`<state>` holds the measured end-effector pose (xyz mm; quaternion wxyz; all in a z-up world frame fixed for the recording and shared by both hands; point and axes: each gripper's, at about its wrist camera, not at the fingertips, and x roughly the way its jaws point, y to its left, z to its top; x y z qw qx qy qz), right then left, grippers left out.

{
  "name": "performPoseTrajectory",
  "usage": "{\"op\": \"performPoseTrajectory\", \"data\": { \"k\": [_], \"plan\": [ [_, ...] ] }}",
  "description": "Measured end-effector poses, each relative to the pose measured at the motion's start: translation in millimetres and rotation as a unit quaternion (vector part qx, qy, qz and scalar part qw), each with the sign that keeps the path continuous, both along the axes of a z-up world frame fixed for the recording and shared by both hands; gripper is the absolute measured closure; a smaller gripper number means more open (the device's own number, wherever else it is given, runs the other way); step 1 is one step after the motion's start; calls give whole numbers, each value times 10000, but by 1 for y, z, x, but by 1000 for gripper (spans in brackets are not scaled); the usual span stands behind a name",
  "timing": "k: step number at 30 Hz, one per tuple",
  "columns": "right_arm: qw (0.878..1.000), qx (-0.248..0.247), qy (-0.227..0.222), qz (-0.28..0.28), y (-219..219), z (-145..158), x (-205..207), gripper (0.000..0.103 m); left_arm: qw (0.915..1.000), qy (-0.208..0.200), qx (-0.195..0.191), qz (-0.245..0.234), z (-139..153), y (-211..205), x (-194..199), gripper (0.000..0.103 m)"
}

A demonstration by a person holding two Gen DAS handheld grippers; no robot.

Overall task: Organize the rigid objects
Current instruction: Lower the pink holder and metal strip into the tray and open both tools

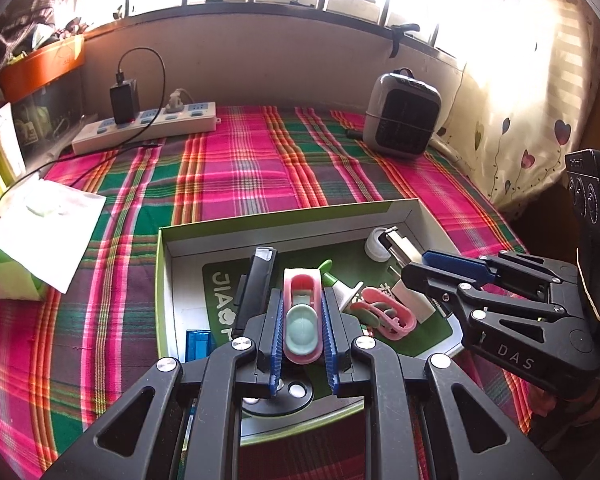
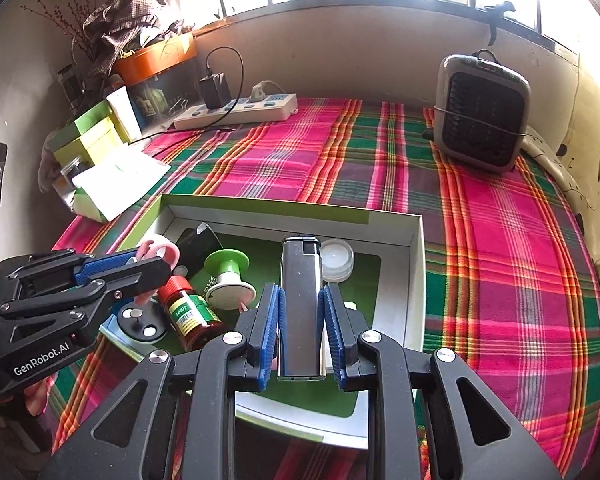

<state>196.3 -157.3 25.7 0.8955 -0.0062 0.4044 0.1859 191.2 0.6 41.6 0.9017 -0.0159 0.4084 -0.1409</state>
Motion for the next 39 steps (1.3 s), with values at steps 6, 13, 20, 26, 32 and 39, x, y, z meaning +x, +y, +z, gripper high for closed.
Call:
{"op": "performPoseTrajectory", "data": {
  "k": [6, 13, 20, 26, 32, 39],
  "plan": [
    [9999, -60, 80, 87, 5, -7, 7, 79, 10000, 69, 36, -7, -6, -1, 6, 86],
    [9998, -126, 114, 111, 8, -12, 14, 79, 9999, 120, 60, 0, -10, -2, 10, 86],
    [9997, -170, 132, 139, 10, -13, 16, 79, 9998, 175, 23, 0, -14, -2, 12, 86],
    [9996, -161, 166, 148, 11, -14, 19, 79, 9997, 228, 10, -39, -18, -4, 12, 86],
    [9995, -206, 172, 145, 12, -14, 19, 79, 9997, 237, 18, -53, -19, -5, 12, 86],
    [9996, -167, 207, 119, 12, -14, 20, 79, 9997, 245, 24, -62, -19, -5, 12, 85]
  ]
}}
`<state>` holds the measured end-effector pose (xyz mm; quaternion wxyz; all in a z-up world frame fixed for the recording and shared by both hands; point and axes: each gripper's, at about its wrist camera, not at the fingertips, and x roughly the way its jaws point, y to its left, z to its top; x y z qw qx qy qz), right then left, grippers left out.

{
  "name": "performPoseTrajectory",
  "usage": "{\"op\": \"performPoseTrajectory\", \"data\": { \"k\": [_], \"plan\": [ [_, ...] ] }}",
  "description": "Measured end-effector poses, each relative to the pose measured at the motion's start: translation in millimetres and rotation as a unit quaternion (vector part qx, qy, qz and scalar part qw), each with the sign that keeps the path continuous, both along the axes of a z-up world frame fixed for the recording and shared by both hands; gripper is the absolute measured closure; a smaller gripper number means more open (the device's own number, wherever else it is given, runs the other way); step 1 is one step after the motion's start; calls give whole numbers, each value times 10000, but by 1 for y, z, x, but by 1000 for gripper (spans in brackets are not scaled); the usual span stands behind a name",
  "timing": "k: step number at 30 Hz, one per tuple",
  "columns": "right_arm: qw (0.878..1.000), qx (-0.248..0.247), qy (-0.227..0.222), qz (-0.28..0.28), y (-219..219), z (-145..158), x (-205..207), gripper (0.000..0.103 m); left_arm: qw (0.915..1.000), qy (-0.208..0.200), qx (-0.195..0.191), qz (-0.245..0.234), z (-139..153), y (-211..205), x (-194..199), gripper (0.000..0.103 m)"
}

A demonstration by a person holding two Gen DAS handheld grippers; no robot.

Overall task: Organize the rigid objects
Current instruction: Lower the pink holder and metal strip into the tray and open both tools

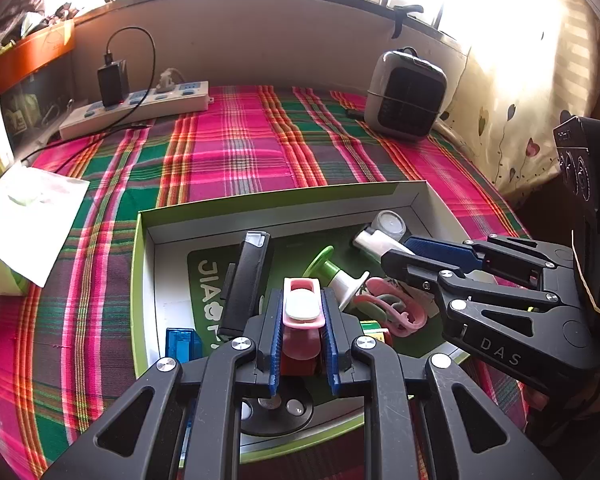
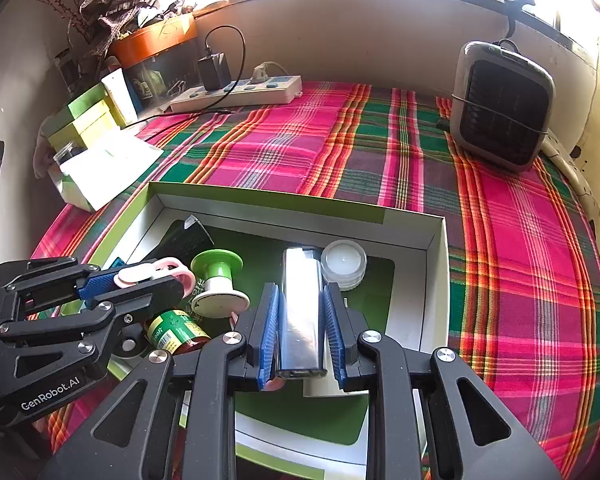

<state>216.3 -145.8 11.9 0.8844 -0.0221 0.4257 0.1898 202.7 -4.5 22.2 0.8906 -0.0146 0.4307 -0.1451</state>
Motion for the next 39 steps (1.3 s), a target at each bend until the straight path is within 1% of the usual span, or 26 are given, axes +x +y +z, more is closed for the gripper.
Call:
{"op": "performPoseTrajectory", "data": {
  "k": [10, 14, 18, 21, 23, 26, 29, 33, 35, 38, 39],
  "plan": [
    [10000, 61, -10, -35, -2, 2, -1, 79, 10000, 12, 24, -32, 0, -3, -2, 82],
    [9999, 83, -29, -61, -3, 3, -2, 78, 10000, 6, 37, -3, 1, -3, -2, 77],
    [9999, 132, -64, -87, -4, 5, -5, 76, 10000, -21, 40, 39, 2, -2, -5, 73],
    [9997, 194, -136, -111, -5, 9, -11, 72, 9999, -57, 70, 81, 5, -2, -10, 71],
    [9994, 233, -209, -141, -7, 13, -16, 66, 9999, -81, 99, 102, 7, -3, -14, 71],
    [9990, 286, -277, -203, -9, 17, -23, 63, 9998, -93, 56, 182, 9, -2, -22, 71],
    [9985, 288, -355, -296, -12, 20, -33, 63, 9989, -227, 224, 343, 13, -3, -32, 71],
    [9976, 239, -526, -393, -13, 26, -50, 62, 9971, -351, 250, 628, 18, 3, -48, 71],
    [9971, 289, -553, -444, -15, 27, -58, 62, 9966, -366, 248, 692, 19, 5, -55, 71],
    [9962, 236, -676, -503, -15, 32, -71, 62, 9946, -462, 445, 810, 21, 5, -69, 71],
    [9959, 230, -712, -504, -15, 33, -76, 62, 9945, -489, 438, 821, 22, 6, -72, 71]
  ]
}}
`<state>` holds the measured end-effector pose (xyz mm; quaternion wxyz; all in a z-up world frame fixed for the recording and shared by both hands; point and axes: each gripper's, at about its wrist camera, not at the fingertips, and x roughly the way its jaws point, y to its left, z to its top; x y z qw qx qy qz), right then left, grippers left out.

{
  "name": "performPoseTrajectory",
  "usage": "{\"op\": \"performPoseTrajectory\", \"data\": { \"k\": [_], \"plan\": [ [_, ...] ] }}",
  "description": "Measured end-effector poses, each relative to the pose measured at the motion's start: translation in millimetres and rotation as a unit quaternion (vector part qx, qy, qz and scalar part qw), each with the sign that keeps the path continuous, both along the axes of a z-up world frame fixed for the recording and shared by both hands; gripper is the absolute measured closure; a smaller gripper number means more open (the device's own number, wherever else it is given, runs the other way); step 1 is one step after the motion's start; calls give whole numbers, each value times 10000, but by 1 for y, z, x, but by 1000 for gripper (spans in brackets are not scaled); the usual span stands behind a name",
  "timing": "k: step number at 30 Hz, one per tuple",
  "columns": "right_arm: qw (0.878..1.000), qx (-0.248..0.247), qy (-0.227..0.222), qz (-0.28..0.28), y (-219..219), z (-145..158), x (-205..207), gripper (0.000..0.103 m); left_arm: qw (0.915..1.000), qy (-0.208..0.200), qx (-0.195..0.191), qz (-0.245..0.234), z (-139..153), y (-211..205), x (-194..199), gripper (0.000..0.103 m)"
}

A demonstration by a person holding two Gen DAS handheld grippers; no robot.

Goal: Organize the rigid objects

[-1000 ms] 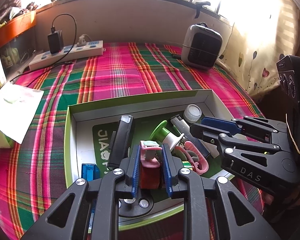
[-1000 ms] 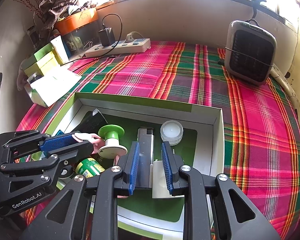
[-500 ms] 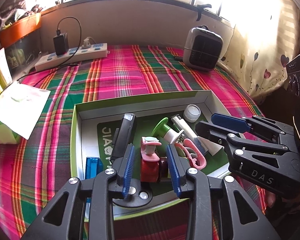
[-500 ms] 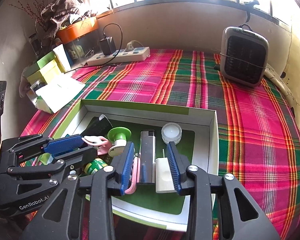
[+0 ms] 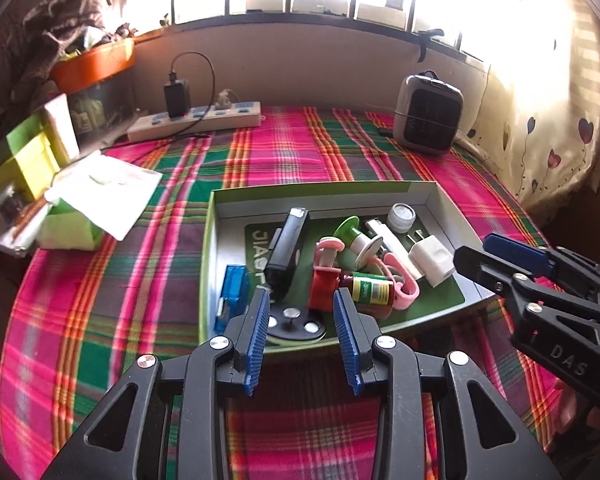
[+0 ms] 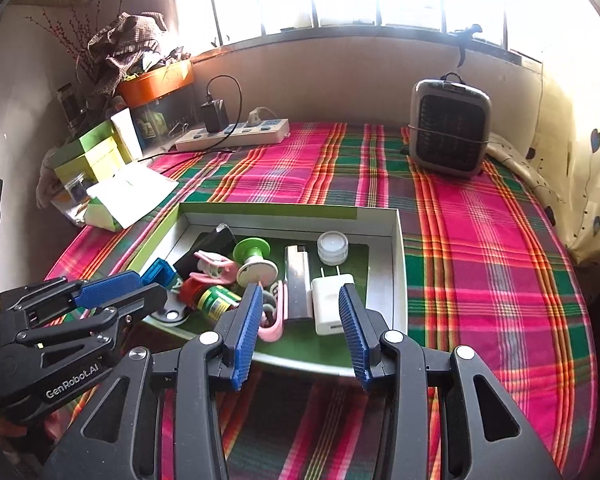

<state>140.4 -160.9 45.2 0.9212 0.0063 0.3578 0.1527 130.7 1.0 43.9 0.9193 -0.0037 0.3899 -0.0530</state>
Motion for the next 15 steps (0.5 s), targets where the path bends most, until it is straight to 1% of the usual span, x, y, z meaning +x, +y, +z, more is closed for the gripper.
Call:
{"op": "performPoseTrajectory", "data": {
  "k": [1, 3, 4, 7, 9, 11, 15],
  "plan": [
    [10000, -3, -22, -3, 0, 1, -4, 61, 10000, 8, -61, 11, 0, 2, -3, 71],
    [9999, -61, -63, -50, 0, 2, -13, 53, 9999, 43, -145, 62, -3, 4, -11, 71],
    [9999, -89, -75, -78, 0, 1, -17, 50, 9999, 79, -118, 75, -5, 4, -15, 71],
    [9997, -167, -60, -182, 1, -2, -29, 50, 9999, 150, -57, 64, -12, 2, -24, 71],
    [9995, -194, -12, -233, 1, -6, -35, 50, 9997, 202, 56, 95, -19, 2, -31, 71],
    [9993, -265, 5, -256, 2, -11, -41, 50, 9995, 303, 18, 114, -25, 3, -36, 71],
    [9986, -353, 223, -328, 5, -27, -44, 50, 9992, 371, 108, 114, -35, 2, -45, 71]
  ]
}}
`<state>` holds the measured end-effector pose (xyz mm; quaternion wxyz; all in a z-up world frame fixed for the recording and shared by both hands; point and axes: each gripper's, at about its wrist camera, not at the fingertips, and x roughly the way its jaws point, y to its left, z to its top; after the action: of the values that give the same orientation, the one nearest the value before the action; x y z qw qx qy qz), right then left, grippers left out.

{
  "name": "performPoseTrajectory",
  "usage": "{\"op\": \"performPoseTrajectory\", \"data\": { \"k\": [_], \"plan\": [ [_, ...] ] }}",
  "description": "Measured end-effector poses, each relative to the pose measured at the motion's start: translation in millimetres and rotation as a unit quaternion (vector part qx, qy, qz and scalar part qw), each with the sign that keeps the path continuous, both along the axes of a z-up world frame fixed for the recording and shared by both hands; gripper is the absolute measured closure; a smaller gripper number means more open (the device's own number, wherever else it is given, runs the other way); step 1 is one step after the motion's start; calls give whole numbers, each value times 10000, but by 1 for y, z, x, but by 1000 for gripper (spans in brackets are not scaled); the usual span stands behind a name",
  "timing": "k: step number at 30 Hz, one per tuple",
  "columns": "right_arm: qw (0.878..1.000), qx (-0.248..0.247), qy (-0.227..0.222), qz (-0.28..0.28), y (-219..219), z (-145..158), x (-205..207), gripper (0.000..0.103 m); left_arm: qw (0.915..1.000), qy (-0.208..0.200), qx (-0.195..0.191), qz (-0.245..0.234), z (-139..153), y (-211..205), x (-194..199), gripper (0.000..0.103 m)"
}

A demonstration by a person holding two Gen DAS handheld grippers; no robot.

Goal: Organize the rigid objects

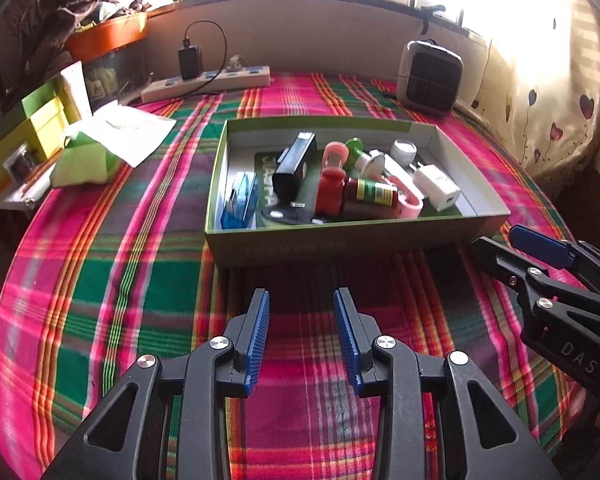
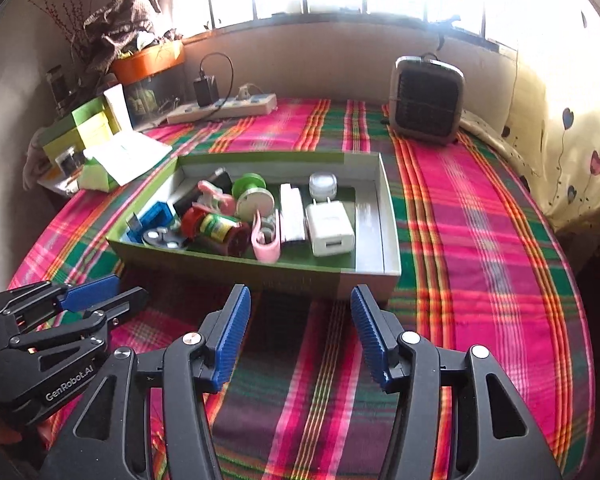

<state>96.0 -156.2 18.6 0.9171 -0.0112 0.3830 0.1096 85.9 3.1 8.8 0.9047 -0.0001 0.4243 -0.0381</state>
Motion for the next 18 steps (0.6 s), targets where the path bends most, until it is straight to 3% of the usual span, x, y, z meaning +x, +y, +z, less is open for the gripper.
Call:
{"op": "performPoseTrajectory", "data": {
  "k": [18],
  "plan": [
    [9982, -74, 492, -321, -10, -26, -3, 49, 9997, -4, 237, 102, -11, -5, -3, 67]
  ]
}}
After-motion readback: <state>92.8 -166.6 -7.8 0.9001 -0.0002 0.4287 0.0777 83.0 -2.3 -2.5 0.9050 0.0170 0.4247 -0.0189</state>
